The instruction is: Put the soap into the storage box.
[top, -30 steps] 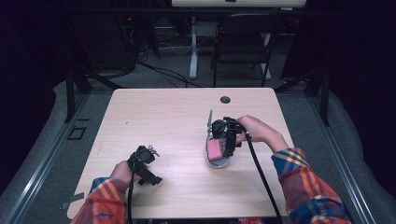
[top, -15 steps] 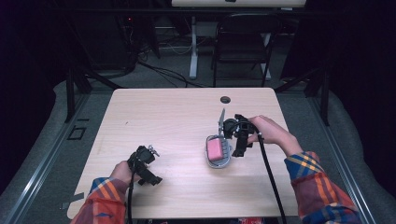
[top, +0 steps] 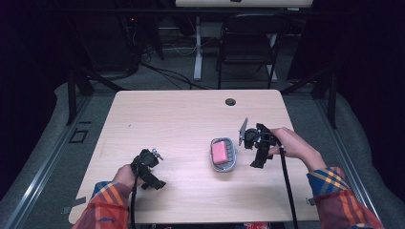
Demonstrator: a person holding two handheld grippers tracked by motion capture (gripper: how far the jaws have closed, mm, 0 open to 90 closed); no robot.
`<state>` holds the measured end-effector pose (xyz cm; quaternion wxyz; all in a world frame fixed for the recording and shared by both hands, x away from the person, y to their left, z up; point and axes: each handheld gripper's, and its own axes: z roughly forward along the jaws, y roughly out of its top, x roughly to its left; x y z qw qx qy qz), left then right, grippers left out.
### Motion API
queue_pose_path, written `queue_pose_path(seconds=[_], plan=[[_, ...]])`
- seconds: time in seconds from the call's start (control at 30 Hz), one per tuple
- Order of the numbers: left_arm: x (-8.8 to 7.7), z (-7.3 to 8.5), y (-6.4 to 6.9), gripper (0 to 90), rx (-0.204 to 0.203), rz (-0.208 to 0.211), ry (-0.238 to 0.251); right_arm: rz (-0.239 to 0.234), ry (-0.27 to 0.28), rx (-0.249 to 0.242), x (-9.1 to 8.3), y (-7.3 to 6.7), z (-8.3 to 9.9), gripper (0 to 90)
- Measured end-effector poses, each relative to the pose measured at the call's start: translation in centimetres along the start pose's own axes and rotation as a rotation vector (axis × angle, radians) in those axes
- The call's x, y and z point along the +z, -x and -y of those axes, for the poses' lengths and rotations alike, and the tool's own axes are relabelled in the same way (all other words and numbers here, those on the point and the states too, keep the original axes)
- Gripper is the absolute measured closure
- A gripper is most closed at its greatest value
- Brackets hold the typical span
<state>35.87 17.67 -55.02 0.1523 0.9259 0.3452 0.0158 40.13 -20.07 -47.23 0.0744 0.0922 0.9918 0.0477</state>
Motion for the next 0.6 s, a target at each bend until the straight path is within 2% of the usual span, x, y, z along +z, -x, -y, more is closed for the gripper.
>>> queue_pose_path(seconds=[0.27,0.3,0.33,0.4,0.53,0.57,0.6], plan=[[0.0,0.0,0.0,4.3,0.001,-0.002,-0.002,-0.004,-0.005,0.035,1.2,-1.4,2.5,1.3],[0.0,0.0,0.0,4.3,0.005,-0.001,-0.003,0.004,-0.022,0.049,1.7,-2.0,3.4,5.2],[0.0,0.0,0.0,4.3,0.005,-0.001,-0.003,0.004,-0.022,0.049,1.7,-2.0,3.4,5.2],[0.0,0.0,0.1,4.3,0.007,0.001,-0.003,-0.015,-0.039,0.064,2.6,-2.7,4.5,5.3],[0.0,0.0,0.0,4.3,0.008,-0.002,0.000,-0.013,-0.071,0.082,3.4,-3.1,5.5,6.9],[-0.1,0.0,0.1,4.3,0.009,-0.002,0.001,-0.007,-0.088,0.088,3.7,-3.3,6.0,10.6],[-0.1,-0.1,0.1,4.3,0.010,-0.002,0.001,-0.007,-0.088,0.088,3.7,-3.3,6.0,10.6]])
